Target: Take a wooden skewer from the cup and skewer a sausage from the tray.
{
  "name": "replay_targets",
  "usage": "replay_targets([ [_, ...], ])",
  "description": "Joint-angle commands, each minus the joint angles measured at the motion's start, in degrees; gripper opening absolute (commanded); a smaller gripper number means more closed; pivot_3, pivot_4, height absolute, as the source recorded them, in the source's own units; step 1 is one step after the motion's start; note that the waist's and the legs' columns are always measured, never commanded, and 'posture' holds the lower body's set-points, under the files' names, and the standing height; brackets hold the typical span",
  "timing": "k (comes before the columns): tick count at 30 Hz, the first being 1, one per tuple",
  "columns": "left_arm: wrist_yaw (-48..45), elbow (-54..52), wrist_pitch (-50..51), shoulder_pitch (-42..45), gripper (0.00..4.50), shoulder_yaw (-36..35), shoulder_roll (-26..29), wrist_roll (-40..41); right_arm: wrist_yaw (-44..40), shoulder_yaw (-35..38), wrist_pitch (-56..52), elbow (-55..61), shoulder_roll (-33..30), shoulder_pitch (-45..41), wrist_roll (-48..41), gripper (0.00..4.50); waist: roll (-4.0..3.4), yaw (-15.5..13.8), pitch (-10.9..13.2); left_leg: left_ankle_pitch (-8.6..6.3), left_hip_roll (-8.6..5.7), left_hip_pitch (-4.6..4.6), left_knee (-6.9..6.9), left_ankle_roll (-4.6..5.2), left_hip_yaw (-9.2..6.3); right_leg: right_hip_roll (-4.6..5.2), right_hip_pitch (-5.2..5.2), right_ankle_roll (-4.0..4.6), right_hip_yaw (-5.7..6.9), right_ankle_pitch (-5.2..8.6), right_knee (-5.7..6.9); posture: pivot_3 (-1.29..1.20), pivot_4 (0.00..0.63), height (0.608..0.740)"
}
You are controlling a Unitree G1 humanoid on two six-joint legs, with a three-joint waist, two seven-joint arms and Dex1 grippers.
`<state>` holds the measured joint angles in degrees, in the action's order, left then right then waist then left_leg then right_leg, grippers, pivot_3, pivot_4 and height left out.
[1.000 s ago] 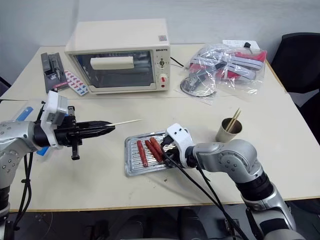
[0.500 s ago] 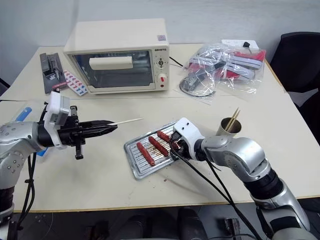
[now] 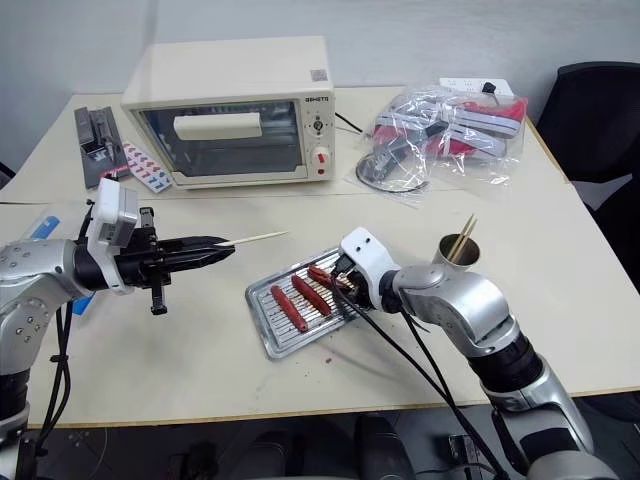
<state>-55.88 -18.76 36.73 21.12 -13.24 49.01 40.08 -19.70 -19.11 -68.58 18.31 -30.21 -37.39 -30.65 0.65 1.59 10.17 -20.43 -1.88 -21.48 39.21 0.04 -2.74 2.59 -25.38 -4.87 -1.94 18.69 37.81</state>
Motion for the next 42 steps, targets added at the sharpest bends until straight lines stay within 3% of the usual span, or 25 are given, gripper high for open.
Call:
replay_targets([
  [1,0.0,-0.4,-0.6,0.9,0.0,-0.9,0.6,0.2,-1.2,-0.3,1.8,-0.2,1.5,-0.2,2.0,2.2,0.0,0.0,0.0,0.0,0.0,0.0,0.0,0.0,0.0,0.0,0.0,0.0,0.0,0.0,0.0,0.0,0.15,0.74],
  [10,0.1,-0.6,-0.7,0.7,0.0,-1.1,0.7,0.1,-3.0,-0.2,2.7,-1.3,3.8,-0.8,4.7,2.2,0.0,0.1,0.0,0.01,0.0,0.0,0.0,-0.03,0.01,-0.01,-0.03,0.0,-0.01,0.0,0.05,0.0,0.15,0.74],
  [22,0.4,-0.8,-0.4,0.7,0.0,-1.0,0.7,0.4,-6.7,-6.8,14.7,2.0,0.2,0.2,16.1,2.2,0.0,0.1,0.0,0.02,-0.03,0.0,0.0,-0.03,0.01,0.0,-0.05,0.0,-0.01,0.0,0.07,0.0,0.15,0.74],
  [37,0.2,-0.5,-0.3,1.5,0.0,-0.8,0.8,0.3,-8.5,-6.6,16.7,-2.2,2.6,2.0,20.0,2.2,0.0,0.1,0.0,0.02,-0.04,0.0,0.0,-0.03,0.02,0.0,-0.05,0.0,-0.01,0.0,0.11,0.0,0.15,0.74],
  [42,0.3,-0.5,-0.1,1.6,0.0,-1.2,0.9,0.5,-9.0,-5.9,17.7,-4.2,3.1,2.3,20.9,1.2,0.01,0.1,0.0,0.03,-0.04,0.0,0.0,-0.05,0.02,0.0,-0.05,0.0,-0.01,0.0,0.12,0.0,0.15,0.74],
])
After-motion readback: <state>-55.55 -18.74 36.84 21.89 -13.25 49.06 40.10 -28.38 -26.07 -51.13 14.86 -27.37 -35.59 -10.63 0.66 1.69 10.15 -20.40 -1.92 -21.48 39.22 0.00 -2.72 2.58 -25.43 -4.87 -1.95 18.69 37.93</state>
